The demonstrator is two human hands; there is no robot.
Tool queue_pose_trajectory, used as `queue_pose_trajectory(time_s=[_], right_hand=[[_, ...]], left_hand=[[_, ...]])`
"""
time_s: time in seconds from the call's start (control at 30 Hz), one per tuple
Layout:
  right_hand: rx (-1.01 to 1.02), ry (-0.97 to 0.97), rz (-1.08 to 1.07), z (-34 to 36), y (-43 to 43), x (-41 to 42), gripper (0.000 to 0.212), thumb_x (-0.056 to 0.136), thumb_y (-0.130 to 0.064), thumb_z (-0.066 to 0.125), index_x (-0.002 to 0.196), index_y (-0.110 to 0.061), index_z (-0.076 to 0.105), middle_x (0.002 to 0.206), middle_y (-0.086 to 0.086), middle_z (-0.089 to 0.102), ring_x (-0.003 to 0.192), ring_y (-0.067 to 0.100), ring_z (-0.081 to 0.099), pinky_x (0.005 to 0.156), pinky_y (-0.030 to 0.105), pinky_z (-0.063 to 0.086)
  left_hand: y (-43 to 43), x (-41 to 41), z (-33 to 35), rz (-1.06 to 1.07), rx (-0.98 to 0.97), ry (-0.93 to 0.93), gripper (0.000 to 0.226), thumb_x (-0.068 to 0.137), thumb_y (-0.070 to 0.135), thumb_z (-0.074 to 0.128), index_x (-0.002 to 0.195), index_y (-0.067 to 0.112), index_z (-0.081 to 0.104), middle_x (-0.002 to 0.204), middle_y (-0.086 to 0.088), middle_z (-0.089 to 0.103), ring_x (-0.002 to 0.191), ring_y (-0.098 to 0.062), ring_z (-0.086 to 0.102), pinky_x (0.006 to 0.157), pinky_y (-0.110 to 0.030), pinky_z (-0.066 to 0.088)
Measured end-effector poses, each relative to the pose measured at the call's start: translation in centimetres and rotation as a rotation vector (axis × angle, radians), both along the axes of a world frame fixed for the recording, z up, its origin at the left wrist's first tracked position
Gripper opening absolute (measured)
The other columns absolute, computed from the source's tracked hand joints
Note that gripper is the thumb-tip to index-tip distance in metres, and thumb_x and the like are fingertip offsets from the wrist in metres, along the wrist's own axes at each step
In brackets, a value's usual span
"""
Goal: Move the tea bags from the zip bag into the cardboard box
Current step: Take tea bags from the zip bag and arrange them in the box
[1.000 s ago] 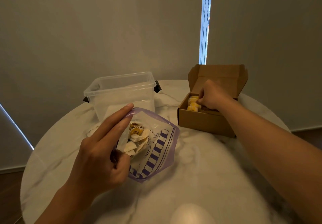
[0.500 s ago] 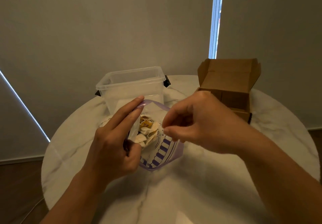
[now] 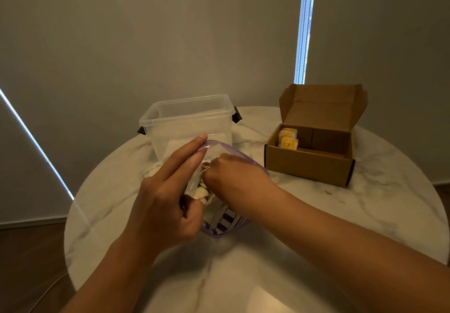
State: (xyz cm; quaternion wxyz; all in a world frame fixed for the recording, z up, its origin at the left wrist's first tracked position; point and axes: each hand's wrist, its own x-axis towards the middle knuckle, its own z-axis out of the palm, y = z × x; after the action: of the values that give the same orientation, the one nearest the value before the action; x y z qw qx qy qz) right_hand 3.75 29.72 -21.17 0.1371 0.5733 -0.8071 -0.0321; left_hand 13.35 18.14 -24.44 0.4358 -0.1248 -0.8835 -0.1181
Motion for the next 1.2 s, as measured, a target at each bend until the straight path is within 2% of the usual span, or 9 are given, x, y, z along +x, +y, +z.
queue_pose_trajectory(time_s=[0.2, 0.3, 0.43, 0.57, 0.67, 0.73, 0.87, 1.1, 1.2], right_hand=[[0.097, 0.027, -0.09, -1.1, -2.3, -0.6, 0.028, 0.095, -0.016, 0.057, 0.123, -0.012, 0.057, 0.127, 0.01, 0.056, 0.116, 0.026, 0.055, 0.083, 0.032, 0.042], [0.064, 0.045, -0.069, -1.1, -2.3, -0.9, 0.025, 0.098, -0.015, 0.052, 0.122, -0.012, 0.058, 0.128, 0.008, 0.058, 0.117, 0.023, 0.055, 0.09, 0.031, 0.042], [0.098, -0.019, -0.06, -0.4, -1.1, -0.5, 0.027, 0.098, -0.011, 0.051, 0.125, -0.007, 0.055, 0.129, 0.013, 0.055, 0.12, 0.028, 0.052, 0.098, 0.035, 0.039], [-0.016, -0.062, -0.034, -0.5, 0.3, 0.2, 0.028, 0.094, -0.011, 0.058, 0.121, -0.008, 0.058, 0.124, 0.015, 0.055, 0.114, 0.028, 0.054, 0.089, 0.037, 0.048], [-0.135, -0.165, -0.039, -0.7, 1.7, 0.5, 0.035, 0.093, -0.016, 0.061, 0.126, -0.012, 0.053, 0.123, 0.008, 0.057, 0.113, 0.022, 0.053, 0.081, 0.03, 0.046], [-0.205, -0.289, -0.058, -0.8, 2.5, 0.8, 0.027, 0.092, -0.018, 0.063, 0.118, -0.017, 0.056, 0.114, 0.003, 0.061, 0.098, 0.016, 0.056, 0.075, 0.026, 0.047], [-0.337, -0.481, -0.029, -1.0, 4.0, 0.6, 0.009, 0.092, -0.022, 0.062, 0.1, -0.02, 0.065, 0.096, -0.002, 0.067, 0.085, 0.012, 0.061, 0.075, 0.032, 0.057], [-0.476, -0.733, -0.063, -1.3, 4.8, 0.1, 0.011, 0.09, -0.022, 0.066, 0.094, -0.03, 0.061, 0.09, -0.008, 0.066, 0.083, 0.007, 0.063, 0.071, 0.028, 0.059], [-0.466, -0.778, -0.098, -1.5, 5.1, 0.0, 0.008, 0.089, -0.021, 0.069, 0.091, -0.029, 0.069, 0.091, -0.009, 0.069, 0.082, 0.006, 0.065, 0.07, 0.025, 0.06]], left_hand=[[-0.1, 0.0, -0.1, 0.007, -0.008, -0.001, 0.066, 0.072, 0.01, 0.046, 0.137, 0.001, 0.053, 0.149, -0.006, 0.048, 0.1, -0.025, 0.063, 0.067, -0.046, 0.058], [-0.1, 0.0, -0.1, -0.004, -0.009, 0.003, 0.067, 0.071, 0.008, 0.046, 0.137, 0.001, 0.053, 0.15, -0.006, 0.047, 0.104, -0.023, 0.062, 0.068, -0.046, 0.057], [-0.1, 0.2, 0.0, -0.009, -0.006, 0.0, 0.068, 0.071, 0.008, 0.046, 0.138, 0.003, 0.052, 0.15, -0.004, 0.047, 0.092, -0.03, 0.065, 0.065, -0.048, 0.057], [-0.1, 0.2, 0.1, -0.008, 0.001, -0.011, 0.067, 0.072, 0.008, 0.048, 0.139, 0.002, 0.051, 0.15, -0.005, 0.047, 0.089, -0.034, 0.066, 0.067, -0.046, 0.058], [0.0, 0.2, 0.1, -0.018, 0.005, -0.011, 0.066, 0.073, 0.009, 0.05, 0.139, 0.003, 0.049, 0.15, -0.006, 0.047, 0.103, -0.022, 0.063, 0.073, -0.039, 0.059], [0.0, 0.2, 0.2, -0.028, 0.009, -0.013, 0.068, 0.071, 0.005, 0.052, 0.139, 0.003, 0.05, 0.15, -0.006, 0.047, 0.113, -0.011, 0.059, 0.076, -0.035, 0.059], [0.1, 0.2, 0.4, -0.032, 0.011, -0.036, 0.067, 0.07, 0.003, 0.051, 0.137, -0.001, 0.053, 0.15, -0.007, 0.047, 0.123, -0.009, 0.055, 0.079, -0.032, 0.058], [0.2, 0.1, 0.5, -0.047, 0.015, -0.026, 0.065, 0.074, 0.01, 0.045, 0.139, 0.001, 0.049, 0.149, -0.007, 0.047, 0.13, -0.001, 0.046, 0.085, -0.024, 0.056], [0.1, 0.0, 0.4, -0.051, 0.011, -0.016, 0.066, 0.073, 0.009, 0.045, 0.138, -0.001, 0.05, 0.149, -0.008, 0.047, 0.134, -0.004, 0.045, 0.087, -0.023, 0.055]])
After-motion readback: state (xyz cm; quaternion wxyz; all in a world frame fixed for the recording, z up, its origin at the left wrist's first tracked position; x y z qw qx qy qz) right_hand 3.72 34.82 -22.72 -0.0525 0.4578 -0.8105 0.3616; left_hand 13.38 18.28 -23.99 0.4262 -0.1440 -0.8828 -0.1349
